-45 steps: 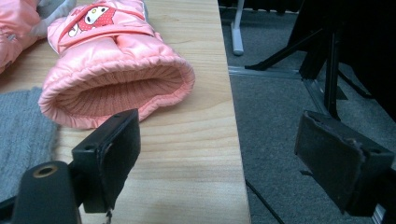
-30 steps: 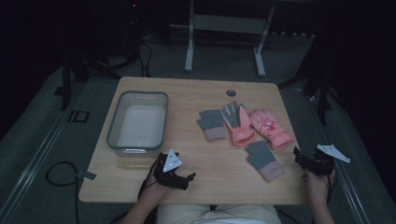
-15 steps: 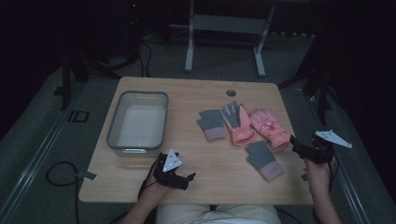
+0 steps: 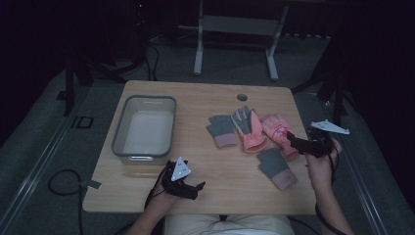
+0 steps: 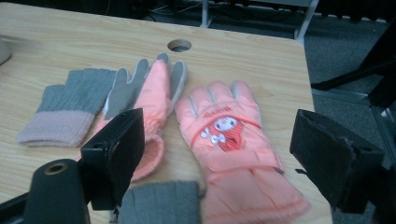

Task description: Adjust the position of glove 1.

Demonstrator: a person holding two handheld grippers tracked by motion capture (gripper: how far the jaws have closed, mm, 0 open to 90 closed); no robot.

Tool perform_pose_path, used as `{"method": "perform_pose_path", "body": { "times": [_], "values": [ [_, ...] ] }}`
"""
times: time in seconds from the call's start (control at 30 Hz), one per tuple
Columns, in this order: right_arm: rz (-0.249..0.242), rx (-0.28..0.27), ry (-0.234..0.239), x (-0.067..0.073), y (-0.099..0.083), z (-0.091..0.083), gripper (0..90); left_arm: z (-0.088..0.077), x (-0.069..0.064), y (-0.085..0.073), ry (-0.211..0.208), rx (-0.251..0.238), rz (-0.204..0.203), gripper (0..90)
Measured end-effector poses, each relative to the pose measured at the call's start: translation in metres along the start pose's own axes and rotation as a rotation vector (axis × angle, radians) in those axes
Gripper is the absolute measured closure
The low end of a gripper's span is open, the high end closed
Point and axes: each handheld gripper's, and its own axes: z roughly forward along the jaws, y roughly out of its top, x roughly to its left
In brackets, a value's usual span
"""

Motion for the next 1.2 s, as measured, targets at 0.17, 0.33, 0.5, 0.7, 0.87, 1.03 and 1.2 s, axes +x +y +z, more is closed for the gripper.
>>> {"method": "perform_pose_path", "body": {
  "times": [0.17, 0.33, 0.5, 0.7, 0.87, 1.03, 1.2],
  "values": [
    [-0.008, -0.005, 0.057, 0.016, 0.009, 0.010, 13.7, 0.000, 0.000, 0.000, 0.003, 0.000, 0.000, 1.2],
    [-0.003, -0.022, 0.052, 0.035, 0.019, 0.020, 11.6, 0.000, 0.000, 0.000, 0.001, -0.002, -0.003, 1.2],
    [-0.035, -0.004, 0.128, 0.051, 0.028, 0.032, 11.6, 0.000, 0.000, 0.000, 0.000, -0.002, -0.002, 1.2],
    [-0.048, 0.064, 0.188, 0.072, 0.033, 0.054, 14.0, 0.000, 0.000, 0.000, -0.003, -0.004, -0.001, 1.2],
    [-0.073, 0.060, 0.214, 0.089, 0.035, 0.071, 22.4, 0.000, 0.000, 0.000, -0.007, -0.004, 0.000, 1.2],
    [-0.120, 0.080, 0.238, 0.110, 0.039, 0.090, 34.1, 0.000, 0.000, 0.000, -0.008, -0.005, 0.003, 1.2],
    [-0.115, 0.114, 0.272, 0.126, 0.044, 0.111, 48.0, -0.001, 0.000, 0.000, -0.013, -0.005, 0.004, 1.2]
  ]
}}
